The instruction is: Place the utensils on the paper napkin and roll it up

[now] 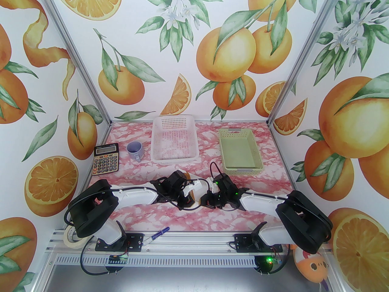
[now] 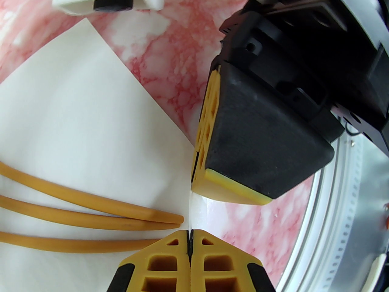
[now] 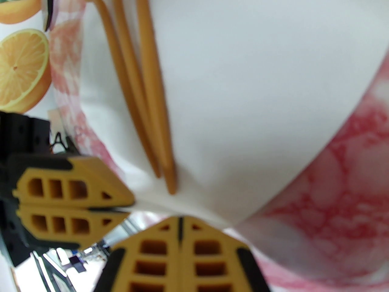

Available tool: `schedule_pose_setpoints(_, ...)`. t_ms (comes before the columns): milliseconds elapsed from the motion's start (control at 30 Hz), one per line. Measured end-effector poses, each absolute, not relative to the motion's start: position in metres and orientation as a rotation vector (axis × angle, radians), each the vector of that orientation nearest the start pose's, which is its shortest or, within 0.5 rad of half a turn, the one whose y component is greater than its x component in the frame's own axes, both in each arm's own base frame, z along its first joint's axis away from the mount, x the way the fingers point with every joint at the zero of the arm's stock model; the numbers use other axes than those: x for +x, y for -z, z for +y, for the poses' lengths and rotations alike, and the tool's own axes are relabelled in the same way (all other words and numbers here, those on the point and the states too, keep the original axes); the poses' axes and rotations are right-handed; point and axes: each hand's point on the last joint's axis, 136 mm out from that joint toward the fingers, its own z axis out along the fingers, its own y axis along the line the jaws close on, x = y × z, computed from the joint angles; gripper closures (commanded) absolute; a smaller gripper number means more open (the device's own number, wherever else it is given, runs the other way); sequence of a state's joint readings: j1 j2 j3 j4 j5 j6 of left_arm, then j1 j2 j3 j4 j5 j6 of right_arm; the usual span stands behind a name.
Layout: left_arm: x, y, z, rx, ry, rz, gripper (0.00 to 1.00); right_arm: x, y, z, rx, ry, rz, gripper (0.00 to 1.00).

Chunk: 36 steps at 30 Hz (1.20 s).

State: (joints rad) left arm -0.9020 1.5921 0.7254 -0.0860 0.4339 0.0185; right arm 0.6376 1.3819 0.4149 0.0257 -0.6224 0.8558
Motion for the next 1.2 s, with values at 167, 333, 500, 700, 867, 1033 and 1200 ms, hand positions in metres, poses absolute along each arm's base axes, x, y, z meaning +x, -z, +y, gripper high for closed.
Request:
schedule_pose_setpoints(167,0.171,-0.042,-0.329,1.338,0.864,2.264,1.00,0.172,-0.040,0.250,0.003,-1.282,2.795,1.00)
schedule_pose_setpoints(333,0.173,-0.041,-0.328,1.333,0.850,2.265,1.00,0.172,-0.042,0.249,-0.001,-1.276,2.784,1.00)
schedule_pose_setpoints(500,0.177,-0.040,-0.326,1.323,0.828,2.268,1.00,0.172,-0.042,0.249,0.000,-1.276,2.786,1.00)
schedule_pose_setpoints(700,0.184,-0.040,-0.323,1.300,0.801,2.273,1.00,0.172,-0.042,0.249,-0.001,-1.275,2.786,1.00)
schedule_pose_setpoints(867,0.189,-0.040,-0.321,1.280,0.786,2.274,1.00,0.172,-0.042,0.249,-0.001,-1.276,2.786,1.00)
schedule_pose_setpoints(1033,0.192,-0.041,-0.321,1.272,0.784,2.269,1.00,0.172,-0.039,0.248,0.004,-1.270,2.798,1.00)
schedule_pose_setpoints(1200,0.196,-0.043,-0.322,1.259,0.785,2.259,1.00,0.172,-0.036,0.250,0.006,-1.265,2.811,1.00)
